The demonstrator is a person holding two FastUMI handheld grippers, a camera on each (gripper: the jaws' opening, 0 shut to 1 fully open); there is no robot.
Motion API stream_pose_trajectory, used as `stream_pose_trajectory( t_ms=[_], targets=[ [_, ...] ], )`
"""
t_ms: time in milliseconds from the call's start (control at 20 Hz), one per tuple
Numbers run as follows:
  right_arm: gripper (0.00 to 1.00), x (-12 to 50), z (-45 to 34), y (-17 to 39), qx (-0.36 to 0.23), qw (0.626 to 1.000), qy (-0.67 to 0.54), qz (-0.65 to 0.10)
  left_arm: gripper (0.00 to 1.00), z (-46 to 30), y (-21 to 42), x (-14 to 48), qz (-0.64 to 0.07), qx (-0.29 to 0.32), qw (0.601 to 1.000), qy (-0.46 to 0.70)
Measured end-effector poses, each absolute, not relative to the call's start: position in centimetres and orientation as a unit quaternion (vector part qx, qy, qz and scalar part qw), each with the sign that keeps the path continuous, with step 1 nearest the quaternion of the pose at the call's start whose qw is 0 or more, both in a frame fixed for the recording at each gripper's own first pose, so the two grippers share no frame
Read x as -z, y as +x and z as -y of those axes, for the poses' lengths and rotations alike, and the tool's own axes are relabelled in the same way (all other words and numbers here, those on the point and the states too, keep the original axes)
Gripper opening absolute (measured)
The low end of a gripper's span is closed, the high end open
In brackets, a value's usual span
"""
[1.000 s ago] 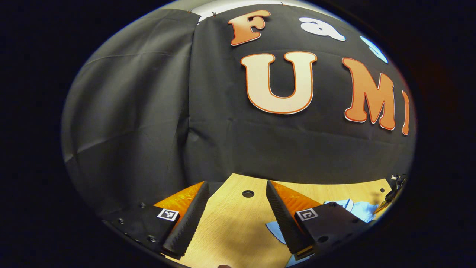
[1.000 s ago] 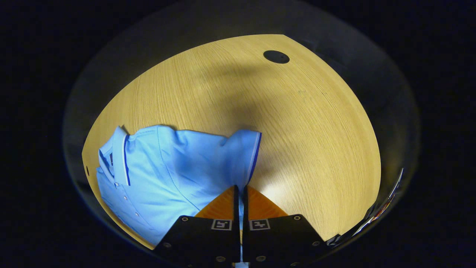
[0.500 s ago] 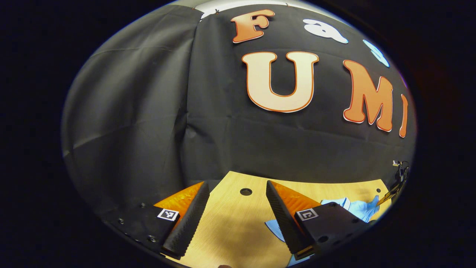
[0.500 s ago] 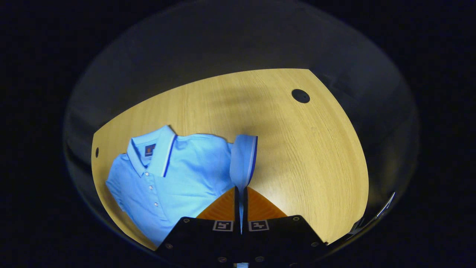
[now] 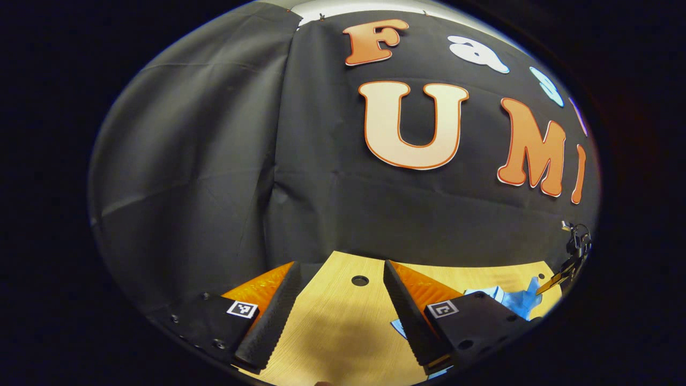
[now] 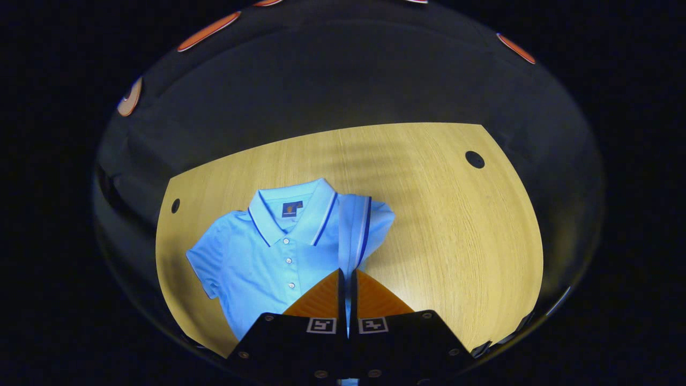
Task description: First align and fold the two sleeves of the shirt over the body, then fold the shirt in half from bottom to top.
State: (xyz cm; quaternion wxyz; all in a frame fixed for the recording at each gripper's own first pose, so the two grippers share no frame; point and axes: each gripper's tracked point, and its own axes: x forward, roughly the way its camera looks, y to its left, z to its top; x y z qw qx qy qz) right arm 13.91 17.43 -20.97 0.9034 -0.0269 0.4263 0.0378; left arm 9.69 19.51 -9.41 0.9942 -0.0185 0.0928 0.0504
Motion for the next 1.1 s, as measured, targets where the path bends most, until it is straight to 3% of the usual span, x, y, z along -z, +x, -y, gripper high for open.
stream_pose_trajectory(
  t_ms=[600,700,800,850,900,950,1050,1100],
  targets=[
    [0.05,23.6,-29.5,10.3,-0.152,0.891,-0.045,-0.425,0.99,-22.3,8.8,11.6,-0.116,-0.058,0.991,-0.023],
    [0.14,23.4,-30.7,9.9,-0.171,0.892,-0.040,-0.417,0.99,-21.3,9.0,12.2,-0.123,-0.050,0.991,-0.027],
    [0.31,22.8,-31.0,9.4,-0.180,0.893,-0.032,-0.411,1.00,-20.2,9.3,13.4,-0.137,-0.044,0.989,-0.033],
    [0.54,22.2,-30.9,9.3,-0.181,0.896,-0.026,-0.405,0.99,-19.5,9.4,13.9,-0.145,-0.041,0.988,-0.036],
    [0.60,21.9,-30.6,9.1,-0.181,0.899,-0.020,-0.399,1.00,-18.8,9.5,14.4,-0.152,-0.038,0.987,-0.039],
    [0.83,21.4,-30.3,9.0,-0.180,0.902,-0.012,-0.393,1.00,-18.0,9.7,15.0,-0.160,-0.034,0.986,-0.041],
    [0.99,20.5,-29.4,8.5,-0.176,0.905,0.005,-0.386,0.99,-16.3,10.1,15.9,-0.177,-0.028,0.983,-0.045],
    [0.99,20.3,-29.1,8.2,-0.178,0.906,0.012,-0.383,0.99,-15.4,10.2,16.3,-0.186,-0.024,0.981,-0.044]
  ],
)
